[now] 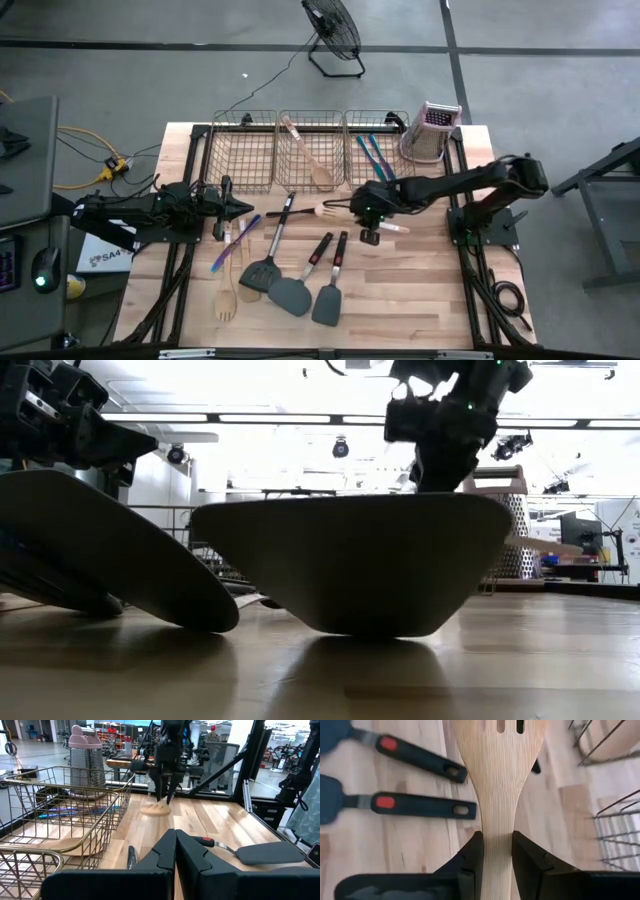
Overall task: Pick & Place Kitchen Items
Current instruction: Put the brown serving spoon into the middle wire basket
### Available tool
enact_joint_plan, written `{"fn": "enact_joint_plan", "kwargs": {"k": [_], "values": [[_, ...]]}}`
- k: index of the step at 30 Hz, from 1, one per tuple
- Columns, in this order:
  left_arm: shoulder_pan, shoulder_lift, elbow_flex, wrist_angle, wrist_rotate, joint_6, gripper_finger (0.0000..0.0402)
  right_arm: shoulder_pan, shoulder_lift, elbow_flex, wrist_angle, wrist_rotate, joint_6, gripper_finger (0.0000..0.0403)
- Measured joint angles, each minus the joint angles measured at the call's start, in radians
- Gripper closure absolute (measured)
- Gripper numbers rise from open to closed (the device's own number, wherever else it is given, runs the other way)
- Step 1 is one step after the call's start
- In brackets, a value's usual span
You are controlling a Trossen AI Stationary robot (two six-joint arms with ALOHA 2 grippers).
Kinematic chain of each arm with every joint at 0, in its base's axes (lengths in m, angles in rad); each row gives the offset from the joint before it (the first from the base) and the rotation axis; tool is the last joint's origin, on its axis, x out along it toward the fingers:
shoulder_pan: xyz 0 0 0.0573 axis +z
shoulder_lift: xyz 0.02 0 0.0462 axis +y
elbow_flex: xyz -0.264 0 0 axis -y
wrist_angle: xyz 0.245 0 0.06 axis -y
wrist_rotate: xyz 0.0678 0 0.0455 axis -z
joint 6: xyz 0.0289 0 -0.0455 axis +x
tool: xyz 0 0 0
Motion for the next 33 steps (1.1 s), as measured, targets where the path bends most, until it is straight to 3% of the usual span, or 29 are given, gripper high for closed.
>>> {"fn": "enact_joint_plan", "kwargs": {"k": [8,19,27,33], "values": [[0.000,0.000,0.000,0.000,0.000,0.000,0.0398,0.002,-0.085,0.001,0.096,0.021,0.008,0.0333],[0.000,0.000,0.000,0.000,0.000,0.000,0.0398,-0.066,-0.094,0.067,0.316,0.038,0.069,0.0333],[0.000,0.000,0.000,0.000,0.000,0.000,0.0398,-0.138,-0.062,0.192,0.332,0.153,0.077,0.0333],[0.000,0.000,0.000,0.000,0.000,0.000,0.0398,-0.199,0.024,0.319,0.334,0.157,0.076,0.0333]]}}
